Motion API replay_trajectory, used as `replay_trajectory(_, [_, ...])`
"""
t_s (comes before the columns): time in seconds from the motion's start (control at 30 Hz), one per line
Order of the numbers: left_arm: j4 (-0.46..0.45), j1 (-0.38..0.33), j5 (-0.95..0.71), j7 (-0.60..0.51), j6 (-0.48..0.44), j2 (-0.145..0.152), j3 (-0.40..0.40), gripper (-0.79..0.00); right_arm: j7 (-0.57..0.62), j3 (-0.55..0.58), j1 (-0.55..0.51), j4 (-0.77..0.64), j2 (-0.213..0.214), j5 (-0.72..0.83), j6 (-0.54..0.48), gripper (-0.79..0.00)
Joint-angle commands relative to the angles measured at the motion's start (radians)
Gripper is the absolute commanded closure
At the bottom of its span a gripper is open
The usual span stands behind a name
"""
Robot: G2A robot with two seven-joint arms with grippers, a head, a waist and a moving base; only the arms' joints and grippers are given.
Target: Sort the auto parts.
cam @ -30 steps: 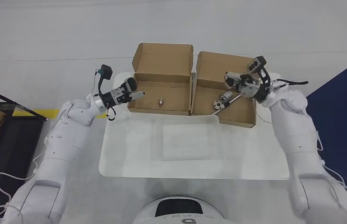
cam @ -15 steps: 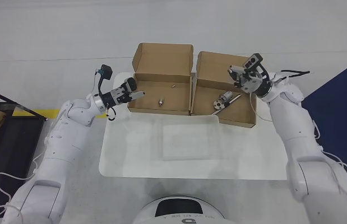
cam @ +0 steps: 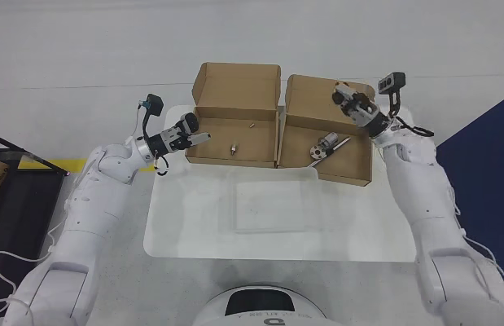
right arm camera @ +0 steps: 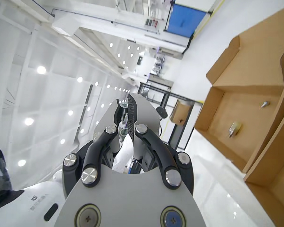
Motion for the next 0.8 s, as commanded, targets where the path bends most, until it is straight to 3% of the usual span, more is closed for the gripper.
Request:
replay_trajectory(0.0, [0.000, 0.000, 0.000, 0.000, 0.000, 0.000, 0.000, -0.785, -0.100, 0.016, -0.052, -0.066, 0.002, -0.040, -0.054, 0.000])
replay_trajectory(0.1, [0.000, 0.000, 0.000, 0.000, 0.000, 0.000, 0.000, -0.785, -0.262, 0.032, -0.118, -0.151, 0.003, -0.145, -0.109, 0.000])
replay_trajectory(0.23, [0.000, 0.000, 0.000, 0.000, 0.000, 0.000, 0.000, -0.785, -0.363, 0.046, -0.173, -0.234, 0.005, -0.241, -0.093, 0.000])
replay_trajectory(0.63, [0.000, 0.000, 0.000, 0.000, 0.000, 0.000, 0.000, -0.785, -0.371, 0.047, -0.179, -0.243, 0.007, -0.272, -0.076, 0.000])
replay_trajectory(0.77, [0.000, 0.000, 0.000, 0.000, 0.000, 0.000, 0.000, -0.785, -0.322, -0.030, -0.122, -0.253, 0.004, -0.459, 0.122, 0.000])
